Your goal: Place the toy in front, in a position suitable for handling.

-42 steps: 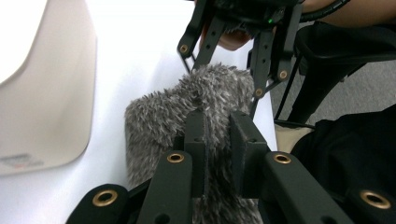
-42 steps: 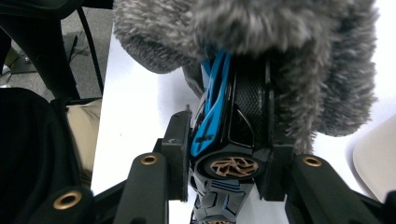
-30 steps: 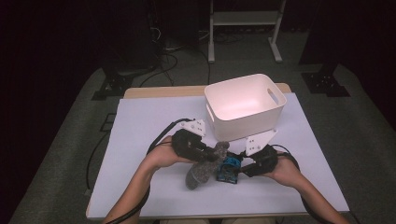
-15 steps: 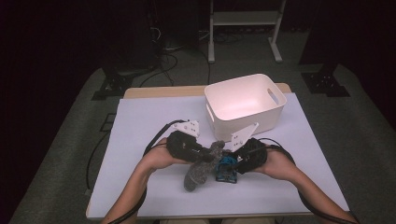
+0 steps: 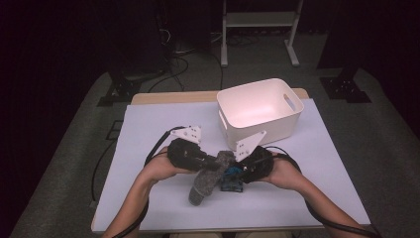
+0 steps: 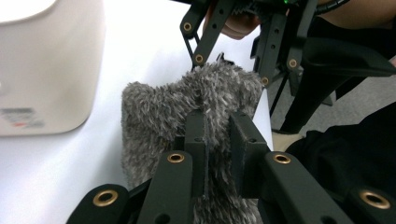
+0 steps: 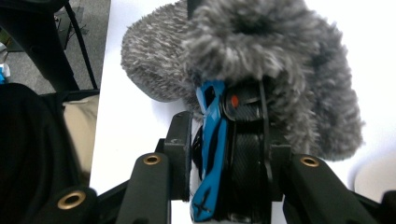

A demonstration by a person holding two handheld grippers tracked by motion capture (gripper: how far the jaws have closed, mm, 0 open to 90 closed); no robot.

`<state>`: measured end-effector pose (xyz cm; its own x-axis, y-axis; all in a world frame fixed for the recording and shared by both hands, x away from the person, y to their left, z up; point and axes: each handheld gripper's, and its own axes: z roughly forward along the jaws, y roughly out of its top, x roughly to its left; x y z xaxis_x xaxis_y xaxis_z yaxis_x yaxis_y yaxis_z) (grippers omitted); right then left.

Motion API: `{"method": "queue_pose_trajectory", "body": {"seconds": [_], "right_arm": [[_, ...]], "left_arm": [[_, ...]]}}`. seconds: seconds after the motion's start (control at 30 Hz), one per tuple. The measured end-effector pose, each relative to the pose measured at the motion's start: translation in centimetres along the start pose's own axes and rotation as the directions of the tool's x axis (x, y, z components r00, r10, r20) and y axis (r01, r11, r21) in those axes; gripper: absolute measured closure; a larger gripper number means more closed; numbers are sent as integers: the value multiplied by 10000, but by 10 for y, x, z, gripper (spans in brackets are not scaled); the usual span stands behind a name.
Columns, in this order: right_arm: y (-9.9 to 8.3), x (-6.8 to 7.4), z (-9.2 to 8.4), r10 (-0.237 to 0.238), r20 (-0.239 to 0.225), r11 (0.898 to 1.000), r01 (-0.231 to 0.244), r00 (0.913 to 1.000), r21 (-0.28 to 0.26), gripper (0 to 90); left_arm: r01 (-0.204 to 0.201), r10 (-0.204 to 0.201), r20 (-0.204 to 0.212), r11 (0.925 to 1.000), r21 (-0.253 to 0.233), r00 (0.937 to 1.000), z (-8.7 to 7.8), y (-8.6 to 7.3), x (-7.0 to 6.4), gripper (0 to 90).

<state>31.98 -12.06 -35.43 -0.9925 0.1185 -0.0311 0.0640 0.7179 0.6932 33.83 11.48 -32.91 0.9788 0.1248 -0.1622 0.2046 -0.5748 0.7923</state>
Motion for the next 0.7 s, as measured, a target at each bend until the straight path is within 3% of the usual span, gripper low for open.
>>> {"method": "queue_pose_trajectory", "body": {"seconds": [0.1, 0.2, 0.27, 0.5, 0.7], "right_arm": [[10, -1, 3, -76, -236, 9977, 60, 9997, -678, 662], [19, 0, 10, -283, -314, 9986, 269, 9991, -463, 661], [21, 0, 10, -369, -283, 9989, 360, 9989, -290, 660], [9, 3, -4, -341, 17, 9993, 341, 9994, -150, 654], [-4, 2, -13, -158, 140, 9994, 162, 9998, -321, 651]], "left_arm": [[-49, 48, -177, 10000, -53, 9998, -10, 2, 0, 788], [-80, 81, -230, 9999, 66, 9997, -8, 2, -1, 788], [10, -13, -166, 9999, -141, 9999, -7, 1, 0, 788], [-126, 127, 47, 9997, -207, 9999, 7, 4, 0, 787], [-56, 56, 67, 9999, 93, 10000, 18, 4, 2, 787]]}}
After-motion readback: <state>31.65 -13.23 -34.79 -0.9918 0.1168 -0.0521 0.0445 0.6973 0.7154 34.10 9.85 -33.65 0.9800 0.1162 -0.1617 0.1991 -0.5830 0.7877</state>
